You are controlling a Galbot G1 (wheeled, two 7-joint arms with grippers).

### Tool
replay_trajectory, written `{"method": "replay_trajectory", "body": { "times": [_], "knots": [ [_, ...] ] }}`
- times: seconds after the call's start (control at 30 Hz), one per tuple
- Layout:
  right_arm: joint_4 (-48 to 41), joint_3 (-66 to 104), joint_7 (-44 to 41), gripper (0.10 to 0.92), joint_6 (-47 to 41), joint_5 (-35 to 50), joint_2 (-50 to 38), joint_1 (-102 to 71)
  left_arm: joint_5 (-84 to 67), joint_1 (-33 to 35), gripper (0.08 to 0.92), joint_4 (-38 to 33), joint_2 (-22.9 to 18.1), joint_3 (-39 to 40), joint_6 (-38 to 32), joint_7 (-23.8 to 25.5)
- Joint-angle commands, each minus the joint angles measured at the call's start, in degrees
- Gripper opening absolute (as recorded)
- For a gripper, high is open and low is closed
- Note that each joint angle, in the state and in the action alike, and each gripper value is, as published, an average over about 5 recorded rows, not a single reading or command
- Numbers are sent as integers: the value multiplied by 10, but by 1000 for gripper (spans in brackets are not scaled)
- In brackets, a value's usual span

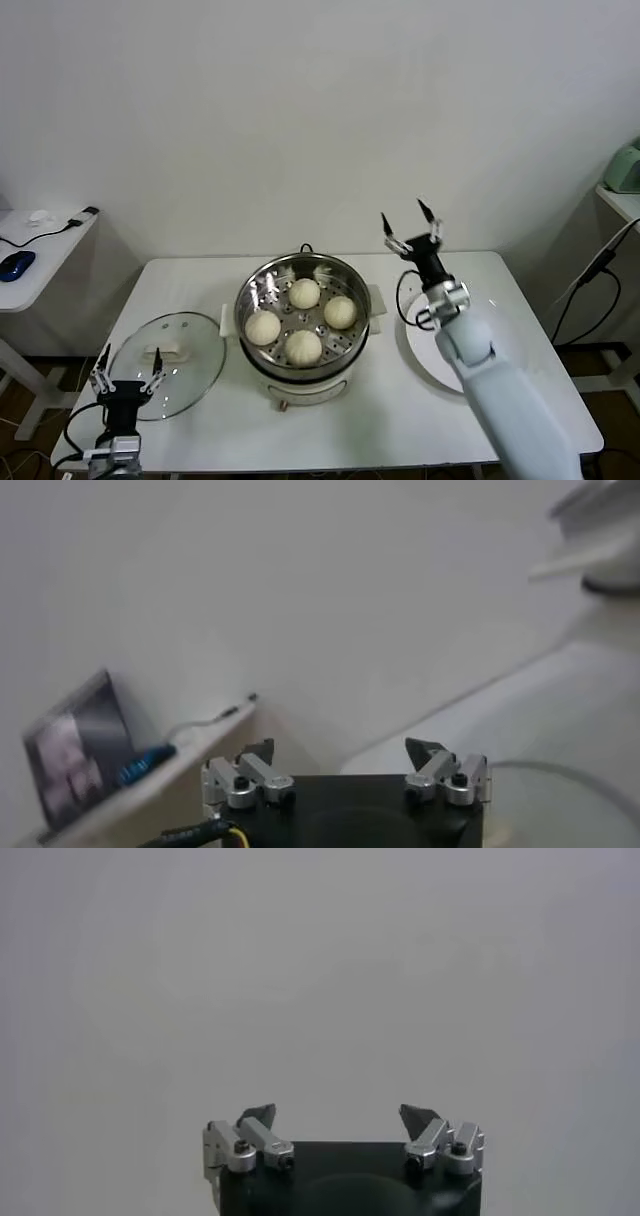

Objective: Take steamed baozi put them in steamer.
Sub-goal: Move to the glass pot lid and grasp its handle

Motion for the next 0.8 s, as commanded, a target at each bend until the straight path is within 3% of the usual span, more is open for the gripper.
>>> {"method": "replay_trajectory", "body": {
  "times": [0.03, 0.37, 0.8],
  "knots": [
    [26, 172, 18, 823, 108, -29, 104, -265, 410, -22, 823, 104, 22, -16, -30, -100],
    [47, 166, 14, 823, 120, -28, 105, -297, 539, -19, 823, 138, 11, -1, -49, -125],
    [50, 159, 11, 823, 129, -31, 112, -315, 536, -74, 823, 174, 21, 2, -15, -87]
  ]
}}
